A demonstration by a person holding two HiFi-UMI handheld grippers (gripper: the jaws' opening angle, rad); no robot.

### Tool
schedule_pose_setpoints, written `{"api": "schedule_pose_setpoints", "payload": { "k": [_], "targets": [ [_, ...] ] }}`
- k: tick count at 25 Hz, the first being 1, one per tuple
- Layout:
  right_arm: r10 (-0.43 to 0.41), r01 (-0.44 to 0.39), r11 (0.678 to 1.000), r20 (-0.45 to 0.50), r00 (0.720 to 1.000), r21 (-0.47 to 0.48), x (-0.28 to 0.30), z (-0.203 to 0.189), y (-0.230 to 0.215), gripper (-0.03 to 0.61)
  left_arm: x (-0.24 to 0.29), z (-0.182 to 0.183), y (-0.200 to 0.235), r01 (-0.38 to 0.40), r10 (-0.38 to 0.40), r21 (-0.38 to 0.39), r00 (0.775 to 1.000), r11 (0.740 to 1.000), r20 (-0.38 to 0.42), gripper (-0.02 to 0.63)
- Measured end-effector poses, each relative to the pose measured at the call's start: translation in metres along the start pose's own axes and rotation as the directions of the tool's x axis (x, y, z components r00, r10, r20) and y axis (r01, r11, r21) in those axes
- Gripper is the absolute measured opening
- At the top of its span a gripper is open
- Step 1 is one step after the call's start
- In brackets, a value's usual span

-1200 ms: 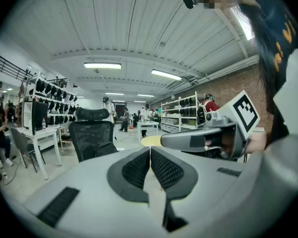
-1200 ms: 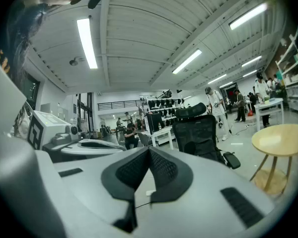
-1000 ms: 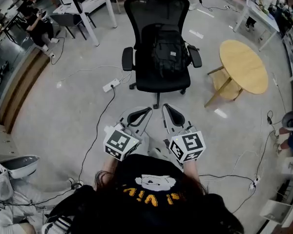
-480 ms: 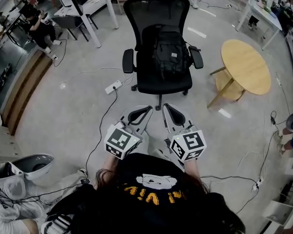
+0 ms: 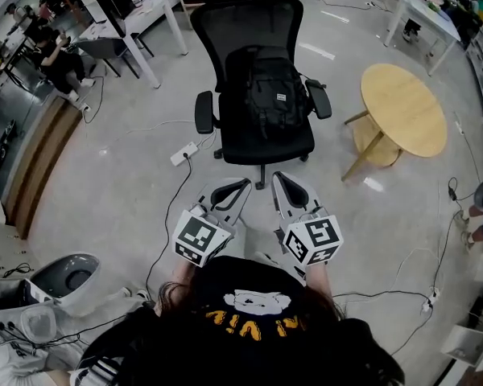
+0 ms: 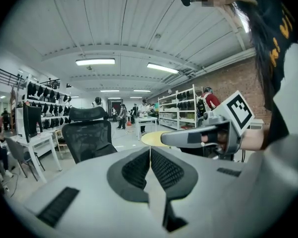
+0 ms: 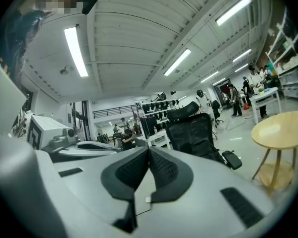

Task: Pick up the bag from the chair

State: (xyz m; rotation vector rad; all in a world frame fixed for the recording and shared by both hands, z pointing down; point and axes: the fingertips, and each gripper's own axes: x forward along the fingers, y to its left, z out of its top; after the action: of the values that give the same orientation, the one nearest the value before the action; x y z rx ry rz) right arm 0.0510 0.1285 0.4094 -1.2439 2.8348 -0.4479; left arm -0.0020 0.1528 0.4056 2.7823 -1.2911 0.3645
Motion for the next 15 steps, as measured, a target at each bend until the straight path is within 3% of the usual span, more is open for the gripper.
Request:
{"api": "schedule_pose_setpoints", "payload": {
  "k": [7, 15],
  "targets": [
    [-0.032, 0.032, 0.999, -0.030, 0.999, 0.001, 0.048, 0.003, -0.024, 0.003, 0.031, -0.003, 0.046, 0.032, -0.032, -0.020, 0.999, 0.999, -0.002, 0.011],
    [-0.089, 0.089, 0.996, -0.053, 0.995, -0.005, 0.132, 0.021, -0.043, 0.003, 0.067, 0.008, 0.140, 0.070, -0.070, -0.040, 0.997, 0.997, 0.017, 0.011]
  ]
}}
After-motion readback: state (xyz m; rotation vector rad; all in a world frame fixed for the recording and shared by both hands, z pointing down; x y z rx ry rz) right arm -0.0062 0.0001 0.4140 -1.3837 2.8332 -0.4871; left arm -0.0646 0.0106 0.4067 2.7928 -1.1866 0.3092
